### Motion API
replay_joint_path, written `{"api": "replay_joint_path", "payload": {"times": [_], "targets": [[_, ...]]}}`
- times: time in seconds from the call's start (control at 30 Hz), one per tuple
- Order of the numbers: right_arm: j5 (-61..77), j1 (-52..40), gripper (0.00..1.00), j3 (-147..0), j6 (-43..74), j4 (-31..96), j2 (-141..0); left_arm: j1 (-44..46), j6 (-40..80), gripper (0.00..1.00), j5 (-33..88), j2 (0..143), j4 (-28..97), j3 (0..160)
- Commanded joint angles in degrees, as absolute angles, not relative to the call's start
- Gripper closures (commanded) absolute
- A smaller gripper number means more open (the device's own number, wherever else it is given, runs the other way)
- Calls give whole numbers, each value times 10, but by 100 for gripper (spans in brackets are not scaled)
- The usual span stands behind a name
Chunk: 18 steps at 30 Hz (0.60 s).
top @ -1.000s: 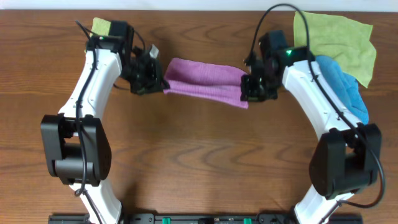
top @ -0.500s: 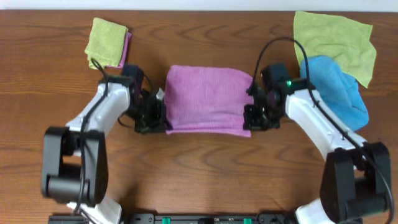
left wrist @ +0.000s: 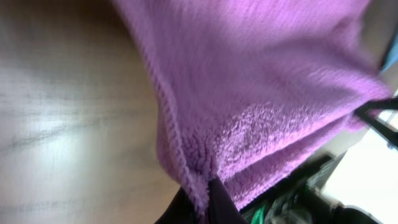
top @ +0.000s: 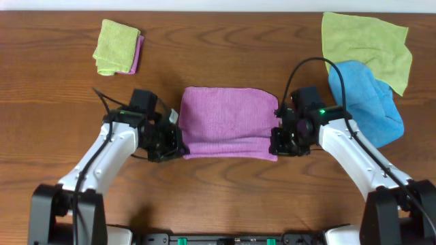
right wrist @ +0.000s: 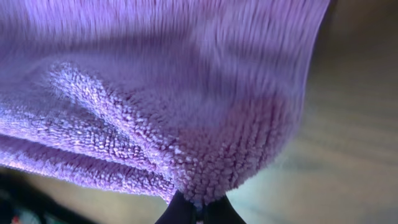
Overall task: Fold the cloth
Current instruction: 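Fold the cloth again into a long strip with both grippers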
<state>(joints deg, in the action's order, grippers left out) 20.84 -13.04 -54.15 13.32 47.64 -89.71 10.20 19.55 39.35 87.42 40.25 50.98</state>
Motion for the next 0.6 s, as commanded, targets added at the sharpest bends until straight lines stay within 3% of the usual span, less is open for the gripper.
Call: {"api": "replay_joint_path", "payload": {"times": [0.0,0.57], "targets": [[130,-124,98,-538,162,446,-890,96,263,94,338,861,371,508],[47,-124,99,-538,189,199,-929,96,415,94,251,935,81,508]]}}
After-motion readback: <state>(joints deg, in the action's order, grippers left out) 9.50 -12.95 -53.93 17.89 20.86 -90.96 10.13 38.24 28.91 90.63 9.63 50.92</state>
